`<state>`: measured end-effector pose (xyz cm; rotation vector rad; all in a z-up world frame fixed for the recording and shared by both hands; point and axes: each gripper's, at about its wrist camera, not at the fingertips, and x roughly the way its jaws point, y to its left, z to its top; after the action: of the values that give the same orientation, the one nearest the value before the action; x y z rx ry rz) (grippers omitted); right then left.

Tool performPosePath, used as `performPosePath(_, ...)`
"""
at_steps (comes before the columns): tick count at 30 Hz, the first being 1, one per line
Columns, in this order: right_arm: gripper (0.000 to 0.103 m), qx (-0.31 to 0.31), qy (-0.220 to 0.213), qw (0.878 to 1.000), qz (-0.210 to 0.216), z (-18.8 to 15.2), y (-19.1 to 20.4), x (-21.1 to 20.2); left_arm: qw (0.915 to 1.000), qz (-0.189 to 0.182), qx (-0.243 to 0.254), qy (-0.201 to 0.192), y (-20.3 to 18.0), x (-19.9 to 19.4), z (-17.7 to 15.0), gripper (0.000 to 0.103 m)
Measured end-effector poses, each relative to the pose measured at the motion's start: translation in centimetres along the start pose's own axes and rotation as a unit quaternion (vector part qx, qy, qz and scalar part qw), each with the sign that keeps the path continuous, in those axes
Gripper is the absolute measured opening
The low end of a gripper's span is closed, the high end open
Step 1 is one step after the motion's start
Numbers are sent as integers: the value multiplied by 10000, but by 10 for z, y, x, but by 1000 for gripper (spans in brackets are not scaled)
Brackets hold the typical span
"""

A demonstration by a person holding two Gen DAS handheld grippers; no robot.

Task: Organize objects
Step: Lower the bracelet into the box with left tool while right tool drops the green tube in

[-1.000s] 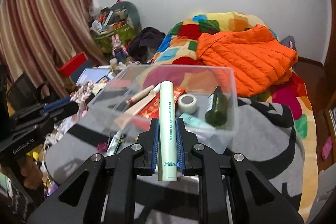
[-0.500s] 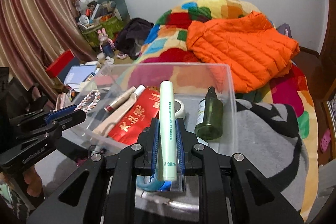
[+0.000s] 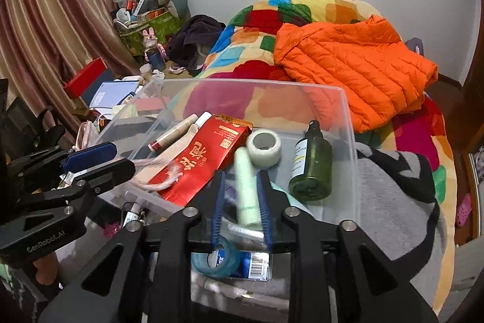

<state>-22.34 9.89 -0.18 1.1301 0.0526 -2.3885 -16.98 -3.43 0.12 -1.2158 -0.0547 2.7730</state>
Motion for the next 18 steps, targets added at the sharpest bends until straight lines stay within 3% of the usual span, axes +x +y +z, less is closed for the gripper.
performPosePath(13,44,-351,-451,9984,17,-18,6,-57,9993,96,11,-371,-1,-38,-9,73)
performPosePath(18,47,-583,-461,9971,-167,-36,5,-67,9994,152,-3,-325,4,-46,-22,78)
